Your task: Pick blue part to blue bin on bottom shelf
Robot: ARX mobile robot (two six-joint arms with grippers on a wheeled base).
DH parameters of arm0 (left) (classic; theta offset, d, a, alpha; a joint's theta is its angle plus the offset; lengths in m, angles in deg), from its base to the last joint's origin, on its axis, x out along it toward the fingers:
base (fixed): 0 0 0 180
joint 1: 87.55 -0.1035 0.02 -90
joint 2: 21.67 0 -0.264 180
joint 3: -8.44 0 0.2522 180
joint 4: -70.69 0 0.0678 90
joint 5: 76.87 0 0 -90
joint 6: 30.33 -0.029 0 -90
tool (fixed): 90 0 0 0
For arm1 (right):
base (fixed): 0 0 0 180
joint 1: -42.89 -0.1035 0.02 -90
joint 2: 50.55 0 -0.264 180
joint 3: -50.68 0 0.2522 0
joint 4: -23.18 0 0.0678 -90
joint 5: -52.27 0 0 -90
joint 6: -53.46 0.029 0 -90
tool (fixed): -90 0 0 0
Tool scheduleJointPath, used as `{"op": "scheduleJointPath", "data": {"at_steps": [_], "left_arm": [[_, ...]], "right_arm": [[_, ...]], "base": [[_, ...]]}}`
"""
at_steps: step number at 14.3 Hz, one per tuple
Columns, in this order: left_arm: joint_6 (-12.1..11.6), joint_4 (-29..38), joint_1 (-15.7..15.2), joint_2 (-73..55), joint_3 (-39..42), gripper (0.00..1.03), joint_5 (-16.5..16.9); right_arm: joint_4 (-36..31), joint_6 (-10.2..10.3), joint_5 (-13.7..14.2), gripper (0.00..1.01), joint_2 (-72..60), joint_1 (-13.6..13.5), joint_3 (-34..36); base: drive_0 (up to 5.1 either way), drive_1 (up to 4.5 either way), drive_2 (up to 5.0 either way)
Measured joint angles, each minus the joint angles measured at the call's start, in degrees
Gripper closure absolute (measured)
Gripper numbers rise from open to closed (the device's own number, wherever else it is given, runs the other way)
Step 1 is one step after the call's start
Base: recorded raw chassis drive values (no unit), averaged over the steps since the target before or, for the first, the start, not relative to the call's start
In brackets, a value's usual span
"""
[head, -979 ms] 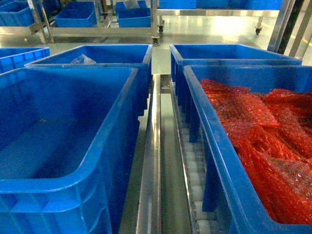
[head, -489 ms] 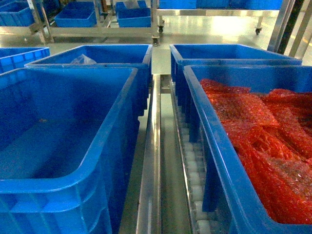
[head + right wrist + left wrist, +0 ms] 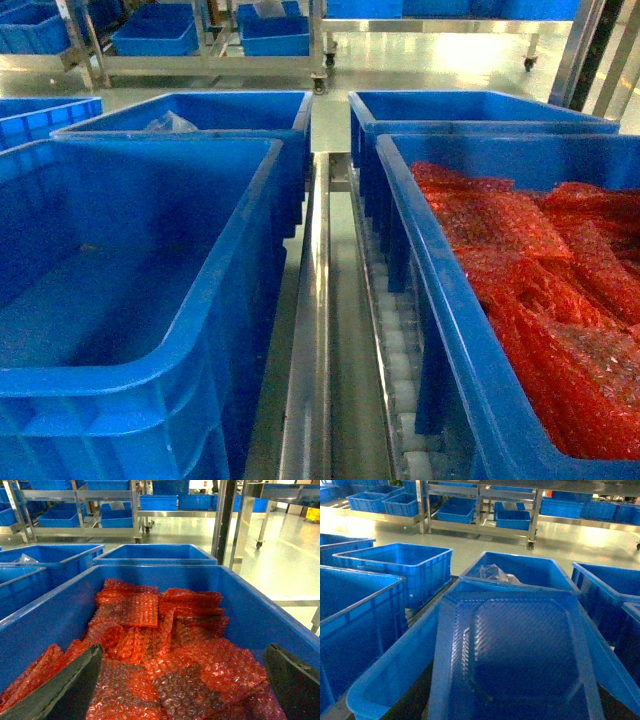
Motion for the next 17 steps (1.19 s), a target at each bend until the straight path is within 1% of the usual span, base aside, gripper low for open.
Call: {"op": "scheduleJointPath", "data": {"at_steps": [1,2,3,4,5,6,8,9,10,11,12,14,15,16,17], "left_arm": [[-0.5,0.7,0.0,0.0,0.1,0.60,0.1],[-3.1,2.2,-0.5,0.5,0.2,0.60,1.2],[-4.5,2.1,-1.2,0.7,0.2,0.60,1.9],[-4.8,2.1,0.0,0.6,0.2,0.60,1.6],[-5.3,2.1,3.7,0.1,0.4,0.60,0.5],[-4.5,4.7,5.3,-1.9,1.8,0.60,1.4],[-3.2,19.0,-1.4,-17.2,1.9,0.60,8.3],[-2.6,23.3,-2.8,-22.9,1.6,0.60,10.8],[-2.4,28.8,-3.9,-30.1,1.2,0.60,12.2],[-1.7,31.8,-4.1,-34.3,1.0,0.50,12.4],[-1.6,32.8,-3.8,-36.0,0.9,0.41,11.6],[-1.6,33.1,-3.7,-35.7,0.7,0.13,11.4],[-1.6,33.1,-3.7,-35.7,0.6,0.03,11.4],[-1.6,33.1,-3.7,-35.7,0.6,0.06,11.4],[-1.6,33.0,-3.7,-35.7,0.6,0.05,11.4]], "right_arm": [[0.0,0.0,0.0,0.03,0.0,0.0,0.0],[0.0,0.0,0.0,0.03,0.0,0.0,0.0],[0.0,0.0,0.0,0.03,0.0,0.0,0.0],[0.0,0.0,0.0,0.03,0.0,0.0,0.0],[0.0,0.0,0.0,0.03,0.0,0.0,0.0],[0.0,0.0,0.0,0.03,0.0,0.0,0.0],[0.0,0.0,0.0,0.03,0.0,0.0,0.0],[0.0,0.0,0.0,0.03,0.0,0.0,0.0],[0.0,0.0,0.0,0.03,0.0,0.0,0.0],[0.0,0.0,0.0,0.03,0.0,0.0,0.0],[0.0,0.0,0.0,0.03,0.0,0.0,0.0],[0.0,0.0,0.0,0.03,0.0,0.0,0.0],[0.0,0.0,0.0,0.03,0.0,0.0,0.0],[0.0,0.0,0.0,0.03,0.0,0.0,0.0],[0.0,0.0,0.0,0.03,0.0,0.0,0.0]], "base": [[0.0,0.00,0.0],[0.0,0.00,0.0],[0.0,0.00,0.0],[0.0,0.00,0.0],[0.0,0.00,0.0],[0.0,0.00,0.0],[0.0,0.00,0.0],[0.0,0.00,0.0],[0.0,0.00,0.0],[0.0,0.00,0.0],[0.0,0.00,0.0],[0.0,0.00,0.0],[0.0,0.00,0.0],[0.0,0.00,0.0],[0.0,0.00,0.0]]}}
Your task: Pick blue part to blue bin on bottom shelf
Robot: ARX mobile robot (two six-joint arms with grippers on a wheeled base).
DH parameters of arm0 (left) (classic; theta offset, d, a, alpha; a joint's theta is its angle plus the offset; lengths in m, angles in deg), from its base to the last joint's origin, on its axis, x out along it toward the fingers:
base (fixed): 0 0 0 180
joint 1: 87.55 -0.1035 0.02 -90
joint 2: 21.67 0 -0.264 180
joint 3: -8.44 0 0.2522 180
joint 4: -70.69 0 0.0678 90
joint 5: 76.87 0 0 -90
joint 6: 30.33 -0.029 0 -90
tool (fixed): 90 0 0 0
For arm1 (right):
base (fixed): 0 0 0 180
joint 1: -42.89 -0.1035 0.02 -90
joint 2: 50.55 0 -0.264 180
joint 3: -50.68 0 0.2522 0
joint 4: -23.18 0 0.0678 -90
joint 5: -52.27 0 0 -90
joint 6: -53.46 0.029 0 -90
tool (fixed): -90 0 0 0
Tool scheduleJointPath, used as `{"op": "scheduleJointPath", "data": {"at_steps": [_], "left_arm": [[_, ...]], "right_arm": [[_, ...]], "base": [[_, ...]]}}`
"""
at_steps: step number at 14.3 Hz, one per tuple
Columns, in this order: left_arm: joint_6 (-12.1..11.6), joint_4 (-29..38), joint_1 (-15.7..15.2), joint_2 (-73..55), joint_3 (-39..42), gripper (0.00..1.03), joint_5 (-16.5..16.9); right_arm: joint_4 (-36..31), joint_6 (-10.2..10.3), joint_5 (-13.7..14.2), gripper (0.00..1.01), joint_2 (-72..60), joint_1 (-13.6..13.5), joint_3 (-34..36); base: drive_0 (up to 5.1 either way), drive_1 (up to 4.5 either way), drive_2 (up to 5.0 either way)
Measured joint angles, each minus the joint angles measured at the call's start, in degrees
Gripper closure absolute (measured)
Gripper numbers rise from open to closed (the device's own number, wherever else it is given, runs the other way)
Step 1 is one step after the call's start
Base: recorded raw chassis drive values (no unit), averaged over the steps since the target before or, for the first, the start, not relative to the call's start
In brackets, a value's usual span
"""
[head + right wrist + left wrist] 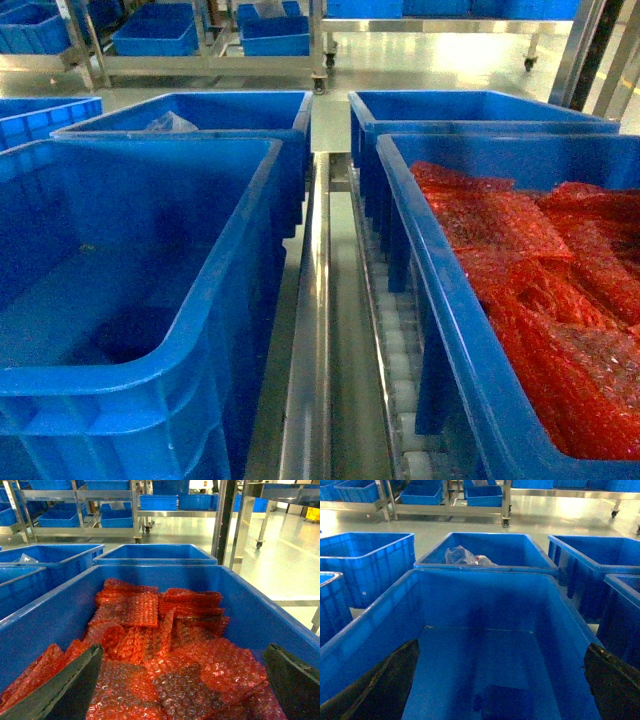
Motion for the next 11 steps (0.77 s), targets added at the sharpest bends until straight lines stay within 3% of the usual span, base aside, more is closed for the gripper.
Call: {"op": "scheduleJointPath", "data": {"at_steps": [4,5,8,11], "left_arm": [[-0.2,0.7,0.0,0.0,0.0,0.06,0.2],[-1.4,6.3,-2.8,2.2,2.7,0.23,5.6],[-1.6,3.3,-9.0,10.2,8.9,0.67,11.6],[-1.6,-1.2,-13.7,18.3,12.4,1.01,16.2]], "right_arm": [[0.0,0.0,0.0,0.03,0.0,0.0,0.0],[0.0,0.0,0.0,0.03,0.0,0.0,0.0],[0.0,0.0,0.0,0.03,0.0,0.0,0.0],[0.0,0.0,0.0,0.03,0.0,0.0,0.0]], "base": [[0.0,0.00,0.0],[0.0,0.00,0.0],[0.0,0.00,0.0],[0.0,0.00,0.0]]}}
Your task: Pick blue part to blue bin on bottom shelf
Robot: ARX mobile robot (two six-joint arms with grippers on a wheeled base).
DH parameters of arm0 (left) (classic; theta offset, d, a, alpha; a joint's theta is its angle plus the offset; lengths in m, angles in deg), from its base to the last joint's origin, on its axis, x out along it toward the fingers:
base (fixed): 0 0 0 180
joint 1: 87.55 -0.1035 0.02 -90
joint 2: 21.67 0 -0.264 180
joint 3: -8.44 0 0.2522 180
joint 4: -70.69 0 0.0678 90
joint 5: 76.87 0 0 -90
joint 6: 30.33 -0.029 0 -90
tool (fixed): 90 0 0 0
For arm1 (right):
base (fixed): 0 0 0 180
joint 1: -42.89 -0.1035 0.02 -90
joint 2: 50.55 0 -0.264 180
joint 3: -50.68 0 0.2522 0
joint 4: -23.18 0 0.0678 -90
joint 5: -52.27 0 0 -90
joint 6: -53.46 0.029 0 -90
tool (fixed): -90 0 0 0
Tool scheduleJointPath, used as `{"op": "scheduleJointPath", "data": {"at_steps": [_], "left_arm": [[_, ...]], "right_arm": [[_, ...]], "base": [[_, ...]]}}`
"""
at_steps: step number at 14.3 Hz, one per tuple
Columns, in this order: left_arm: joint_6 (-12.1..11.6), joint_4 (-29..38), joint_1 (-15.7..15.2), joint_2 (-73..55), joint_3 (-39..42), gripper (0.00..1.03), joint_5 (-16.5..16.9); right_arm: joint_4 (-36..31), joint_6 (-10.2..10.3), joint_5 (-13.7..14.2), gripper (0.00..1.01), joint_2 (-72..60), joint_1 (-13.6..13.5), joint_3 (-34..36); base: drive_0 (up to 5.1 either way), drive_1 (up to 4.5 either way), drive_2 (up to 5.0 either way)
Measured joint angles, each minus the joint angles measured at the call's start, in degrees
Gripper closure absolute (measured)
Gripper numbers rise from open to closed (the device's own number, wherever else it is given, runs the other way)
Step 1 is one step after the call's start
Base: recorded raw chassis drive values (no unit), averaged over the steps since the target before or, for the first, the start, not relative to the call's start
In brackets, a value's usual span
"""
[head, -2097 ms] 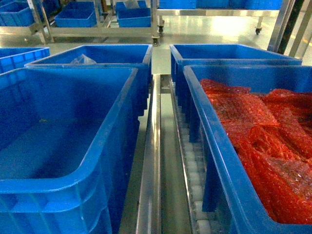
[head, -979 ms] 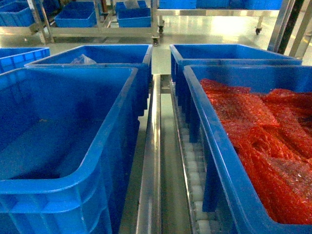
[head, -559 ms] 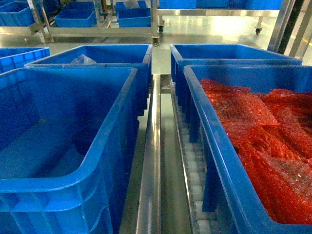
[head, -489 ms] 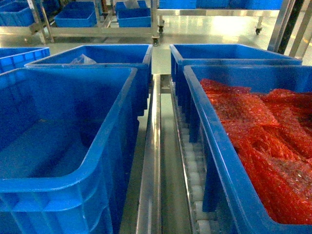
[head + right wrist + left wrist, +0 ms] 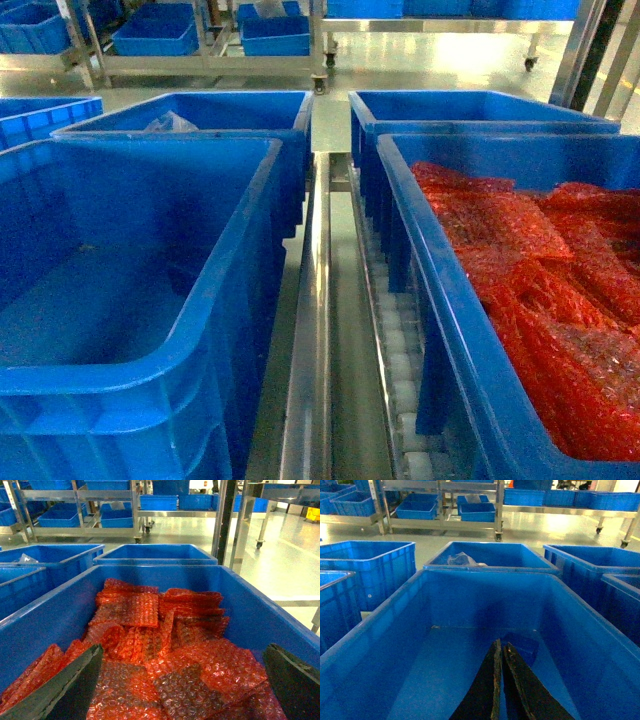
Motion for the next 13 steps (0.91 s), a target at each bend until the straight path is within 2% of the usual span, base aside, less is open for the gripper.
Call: {"op": "scheduleJointPath", "data": {"at_steps": [1,2,3,4,5,13], "left_arm": [[0.0,-1.4,-1.1,2.3,0.7,1.01,1.2],[0.0,-3.4,-3.6,4.8,1.3,1.01,5.0],[-0.1,-4.8,-7.5,6.9,1.9,1.01,7.2],[-0.1,-6.0,-7.9,8.6,2.1,1.01,7.1],[-0.1,-3.9,-7.3,9.5,3.9,1.01,7.8],[-0.1,-16.1,-7.4,21.2,3.8,1.01,7.8]], "right_arm": [[0.0,0.0,0.0,0.03,0.0,0.0,0.0],[0.0,0.0,0.0,0.03,0.0,0.0,0.0],[0.0,0.0,0.0,0.03,0.0,0.0,0.0],[0.0,0.0,0.0,0.03,0.0,0.0,0.0],[0.0,0.0,0.0,0.03,0.0,0.0,0.0],[0.0,0.0,0.0,0.03,0.0,0.0,0.0]], "base": [[0.0,0.00,0.0],[0.0,0.00,0.0],[0.0,0.00,0.0],[0.0,0.00,0.0],[0.0,0.00,0.0],[0.0,0.00,0.0]]}}
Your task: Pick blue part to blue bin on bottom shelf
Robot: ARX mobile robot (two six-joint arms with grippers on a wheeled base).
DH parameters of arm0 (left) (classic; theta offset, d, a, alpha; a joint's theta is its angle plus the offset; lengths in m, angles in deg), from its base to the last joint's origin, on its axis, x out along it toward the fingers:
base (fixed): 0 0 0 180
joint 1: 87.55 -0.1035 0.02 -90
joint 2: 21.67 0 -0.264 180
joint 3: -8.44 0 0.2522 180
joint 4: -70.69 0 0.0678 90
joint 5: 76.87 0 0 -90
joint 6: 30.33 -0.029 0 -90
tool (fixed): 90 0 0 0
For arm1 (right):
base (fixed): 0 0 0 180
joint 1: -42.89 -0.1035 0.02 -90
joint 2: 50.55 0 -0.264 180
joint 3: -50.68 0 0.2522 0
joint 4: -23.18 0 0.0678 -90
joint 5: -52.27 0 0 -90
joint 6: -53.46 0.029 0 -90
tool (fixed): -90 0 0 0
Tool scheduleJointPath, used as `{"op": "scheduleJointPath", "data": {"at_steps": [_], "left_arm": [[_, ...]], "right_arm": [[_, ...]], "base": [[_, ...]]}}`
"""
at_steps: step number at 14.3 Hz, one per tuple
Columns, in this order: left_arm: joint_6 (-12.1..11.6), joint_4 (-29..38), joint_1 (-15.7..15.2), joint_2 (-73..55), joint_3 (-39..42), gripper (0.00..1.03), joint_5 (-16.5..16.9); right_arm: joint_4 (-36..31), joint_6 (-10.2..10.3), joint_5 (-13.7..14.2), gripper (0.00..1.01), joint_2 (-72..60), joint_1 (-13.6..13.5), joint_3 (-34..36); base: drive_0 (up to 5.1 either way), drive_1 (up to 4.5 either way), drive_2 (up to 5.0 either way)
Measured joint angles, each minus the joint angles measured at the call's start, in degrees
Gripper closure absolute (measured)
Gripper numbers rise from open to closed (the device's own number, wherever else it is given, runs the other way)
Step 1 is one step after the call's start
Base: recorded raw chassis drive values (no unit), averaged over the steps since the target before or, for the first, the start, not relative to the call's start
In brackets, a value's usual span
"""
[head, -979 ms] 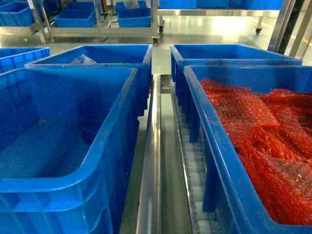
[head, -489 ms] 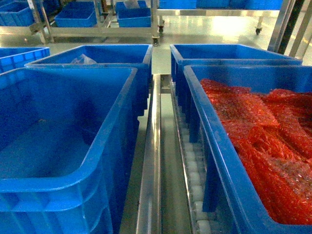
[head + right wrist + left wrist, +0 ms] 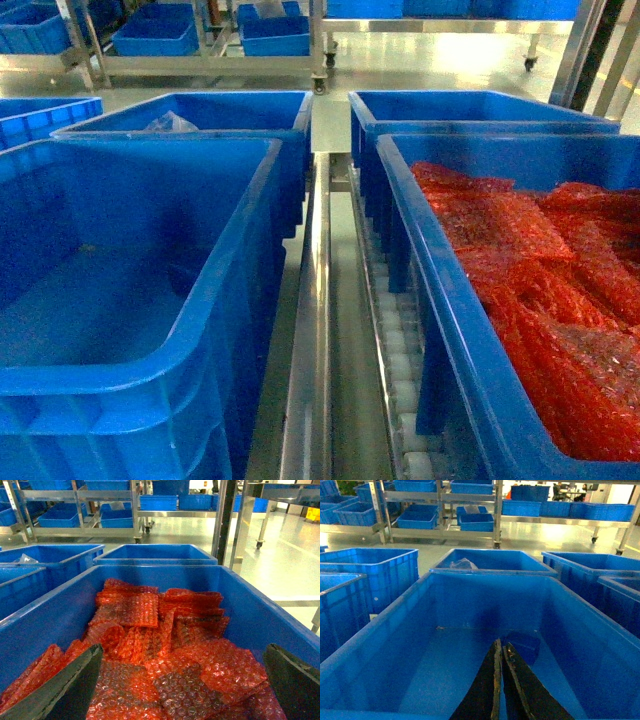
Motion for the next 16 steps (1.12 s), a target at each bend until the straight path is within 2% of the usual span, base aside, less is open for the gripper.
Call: {"op": "scheduleJointPath", "data": {"at_steps": [3,4,10,14,16], "left_arm": [[0.0,-4.0,0.0,3.4,0.0,1.01,0.0],[0.0,-12.7,0.0,9.5,0.0,1.01,0.1],[-0.1,-12.5,0.0,11.5,0.0,1.01,0.0],[-0.1,-12.5,0.0,11.5,0.0,0.67,0.0],[-0.1,-12.5,0.0,11.5,0.0,0.45,0.0]], "right_arm": [[0.0,0.0,0.0,0.03,0.0,0.0,0.0],[0.1,0.0,0.0,0.03,0.0,0.0,0.0],[0.0,0.0,0.0,0.03,0.0,0.0,0.0],[0.0,0.0,0.0,0.03,0.0,0.0,0.0],[0.0,0.0,0.0,0.03,0.0,0.0,0.0]], "base": [[0.0,0.00,0.0],[0.0,0.00,0.0],[0.0,0.00,0.0],[0.0,0.00,0.0],[0.0,0.00,0.0]]}}
